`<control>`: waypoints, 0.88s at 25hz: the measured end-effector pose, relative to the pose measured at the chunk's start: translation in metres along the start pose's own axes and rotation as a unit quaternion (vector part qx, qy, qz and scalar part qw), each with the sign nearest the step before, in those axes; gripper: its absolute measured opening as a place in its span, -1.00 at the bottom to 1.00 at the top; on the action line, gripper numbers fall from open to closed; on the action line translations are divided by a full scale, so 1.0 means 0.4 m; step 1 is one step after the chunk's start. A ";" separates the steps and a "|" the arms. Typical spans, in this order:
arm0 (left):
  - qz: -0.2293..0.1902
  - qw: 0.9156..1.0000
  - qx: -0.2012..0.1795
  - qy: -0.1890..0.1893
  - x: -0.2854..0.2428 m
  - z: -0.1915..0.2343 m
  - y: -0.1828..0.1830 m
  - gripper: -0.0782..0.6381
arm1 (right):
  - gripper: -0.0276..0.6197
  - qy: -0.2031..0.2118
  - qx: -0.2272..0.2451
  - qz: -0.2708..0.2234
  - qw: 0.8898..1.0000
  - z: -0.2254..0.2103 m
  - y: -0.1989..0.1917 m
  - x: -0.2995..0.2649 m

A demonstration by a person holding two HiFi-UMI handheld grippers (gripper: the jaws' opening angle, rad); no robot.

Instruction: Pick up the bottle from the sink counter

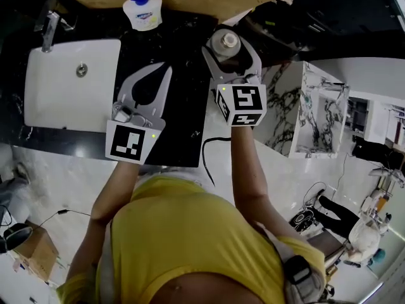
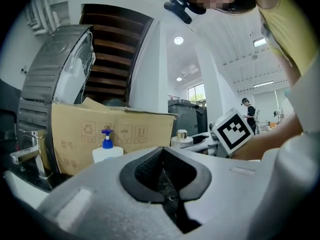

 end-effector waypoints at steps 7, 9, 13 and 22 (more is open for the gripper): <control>-0.025 1.000 -0.007 0.012 0.066 0.012 0.045 -0.76 | 0.09 -0.062 -0.014 -0.033 0.997 0.059 0.074 0.173; -0.032 0.999 -0.003 0.017 0.088 0.010 0.055 -0.76 | 0.09 -0.083 -0.021 -0.041 0.996 0.080 0.091 0.223; -0.036 0.999 -0.016 0.016 0.137 0.000 0.085 -0.76 | 0.10 -0.115 -0.037 -0.052 0.991 0.125 0.111 0.315; -0.048 0.999 -0.016 0.014 0.230 -0.030 0.135 -0.76 | 0.09 -0.168 -0.059 -0.070 0.982 0.238 0.088 0.447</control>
Point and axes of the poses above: the fingertips, and each gripper's own axes: x backward along the fingers, z to its left, y out of its top, the point moved 9 cm from there along x, backward along the fingers, and after that the axes turned 9 degrees about -x, right-handed, at the moved point
